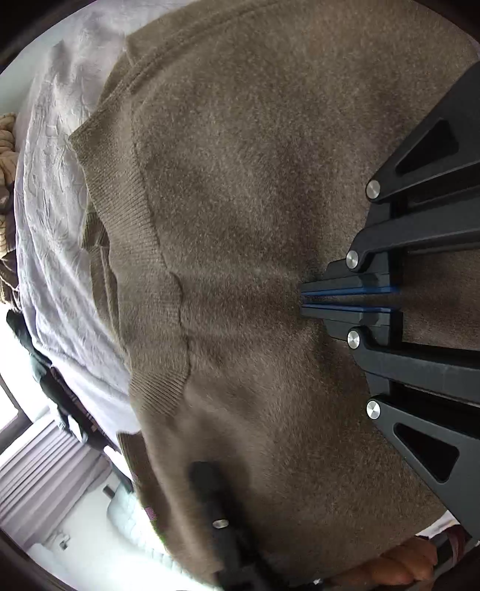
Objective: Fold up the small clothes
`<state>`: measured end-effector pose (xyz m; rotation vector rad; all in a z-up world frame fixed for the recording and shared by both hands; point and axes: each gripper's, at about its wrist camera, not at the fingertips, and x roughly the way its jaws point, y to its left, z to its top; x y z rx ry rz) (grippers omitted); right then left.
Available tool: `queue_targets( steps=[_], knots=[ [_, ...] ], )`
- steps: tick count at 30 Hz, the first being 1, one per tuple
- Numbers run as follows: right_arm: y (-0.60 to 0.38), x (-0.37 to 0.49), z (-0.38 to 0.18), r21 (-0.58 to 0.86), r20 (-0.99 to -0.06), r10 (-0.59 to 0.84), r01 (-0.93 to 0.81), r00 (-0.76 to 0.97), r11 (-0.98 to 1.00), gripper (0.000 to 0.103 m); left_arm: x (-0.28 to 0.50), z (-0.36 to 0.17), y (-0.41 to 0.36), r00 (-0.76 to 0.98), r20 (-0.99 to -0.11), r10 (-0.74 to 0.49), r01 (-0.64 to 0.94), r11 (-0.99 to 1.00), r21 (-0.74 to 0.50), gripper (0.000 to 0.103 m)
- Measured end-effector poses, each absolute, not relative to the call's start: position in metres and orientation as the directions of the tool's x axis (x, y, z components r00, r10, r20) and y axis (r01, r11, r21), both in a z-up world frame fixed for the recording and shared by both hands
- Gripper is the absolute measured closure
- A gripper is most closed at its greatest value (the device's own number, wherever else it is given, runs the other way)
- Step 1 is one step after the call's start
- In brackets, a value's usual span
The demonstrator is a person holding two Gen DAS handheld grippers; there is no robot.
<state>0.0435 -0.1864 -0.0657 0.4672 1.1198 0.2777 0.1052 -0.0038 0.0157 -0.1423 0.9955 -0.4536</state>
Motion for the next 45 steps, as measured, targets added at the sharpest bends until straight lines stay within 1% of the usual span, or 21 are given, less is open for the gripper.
queue_targets(
  steps=[2,7,10,13,14,16,17,18,21,24,25,27,29,33,35,36,37,38,40,44,45],
  knots=[
    [-0.209,0.037,-0.065,0.596,-0.738,0.521,0.054,0.429,0.801,0.099,0.102,0.032,-0.031,0.471,-0.769,-0.432,0.351,0.892,-0.287,0.082],
    [-0.288,0.011,-0.05,0.7,-0.638,0.533,0.131,0.556,0.702,0.095,0.102,0.048,-0.103,0.467,-0.785,-0.408,0.445,0.875,-0.19,0.082],
    [-0.332,-0.007,-0.054,0.752,-0.591,0.534,0.173,0.605,0.636,0.093,0.101,0.041,-0.158,0.443,-0.809,-0.387,0.506,0.853,-0.13,0.082],
    [-0.348,-0.013,-0.071,0.815,-0.538,0.579,0.202,0.612,0.543,0.093,0.1,0.017,-0.207,0.398,-0.853,-0.338,0.55,0.832,-0.072,0.081],
    [-0.352,-0.016,-0.078,0.831,-0.523,0.594,0.211,0.611,0.514,0.093,0.099,0.008,-0.222,0.391,-0.869,-0.304,0.557,0.83,-0.04,0.078],
    [-0.36,-0.022,-0.09,0.86,-0.488,0.62,0.22,0.614,0.46,0.093,0.097,-0.004,-0.242,0.362,-0.886,-0.29,0.579,0.815,-0.03,0.042],
    [-0.37,-0.03,-0.093,0.87,-0.474,0.628,0.22,0.617,0.441,0.093,0.094,-0.007,-0.249,0.343,-0.885,-0.314,0.589,0.806,-0.058,0.037],
    [-0.37,-0.031,-0.096,0.879,-0.459,0.632,0.218,0.624,0.424,0.093,0.091,-0.007,-0.254,0.342,-0.881,-0.327,0.594,0.802,-0.067,0.034],
    [-0.367,-0.024,-0.103,0.897,-0.429,0.644,0.212,0.634,0.389,0.093,0.081,0.001,-0.263,0.34,-0.872,-0.353,0.629,0.775,-0.068,0.034],
    [-0.367,-0.02,-0.109,0.905,-0.414,0.65,0.212,0.637,0.369,0.093,0.067,0.021,-0.266,0.343,-0.833,-0.433,0.679,0.728,-0.099,0.034],
    [-0.364,-0.016,-0.111,0.908,-0.409,0.651,0.214,0.64,0.36,0.093,0.064,0.027,-0.266,0.349,-0.824,-0.446,0.683,0.723,-0.101,0.021],
    [-0.37,-0.025,-0.115,0.923,-0.379,0.654,0.217,0.655,0.318,0.093,0.058,0.042,-0.258,0.397,-0.782,-0.48,0.677,0.729,-0.104,0.004],
    [-0.373,-0.025,-0.118,0.939,-0.341,0.656,0.216,0.673,0.266,0.092,0.054,0.054,-0.245,0.447,-0.741,-0.501,0.659,0.745,-0.106,0.004],
    [-0.378,-0.031,-0.122,0.965,-0.263,0.659,0.197,0.705,0.174,0.072,0.062,0.054,-0.203,0.511,-0.74,-0.436,0.554,0.826,-0.105,0.004],
    [-0.38,-0.034,-0.121,0.974,-0.223,0.655,0.182,0.721,0.132,0.058,0.067,0.044,-0.177,0.519,-0.76,-0.39,0.493,0.864,-0.107,0.004],
    [-0.381,-0.039,-0.119,0.982,-0.187,0.654,0.161,0.733,0.1,0.046,0.071,0.039,-0.165,0.513,-0.771,-0.377,0.471,0.875,-0.114,0.004],
    [-0.382,-0.044,-0.116,0.985,-0.167,0.652,0.148,0.74,0.084,0.038,0.075,0.029,-0.146,0.495,-0.793,-0.355,0.427,0.894,-0.134,0.004],
    [-0.382,-0.046,-0.114,0.987,-0.159,0.647,0.141,0.746,0.08,0.037,0.076,0.019,-0.129,0.475,-0.809,-0.346,0.39,0.907,-0.159,0.004],
    [-0.381,-0.056,-0.105,0.982,-0.189,0.631,0.142,0.752,0.125,0.036,0.076,0.001,-0.099,0.417,-0.836,-0.356,0.32,0.919,-0.231,0.004],
    [-0.375,-0.087,-0.088,0.957,-0.273,0.622,0.14,0.734,0.254,0.036,0.064,-0.033,-0.062,0.287,-0.85,-0.442,0.234,0.893,-0.386,0.004],
    [-0.367,-0.092,-0.083,0.941,-0.311,0.616,0.142,0.724,0.308,0.036,0.059,-0.038,-0.059,0.268,-0.846,-0.461,0.224,0.884,-0.411,0.004]
  ],
)
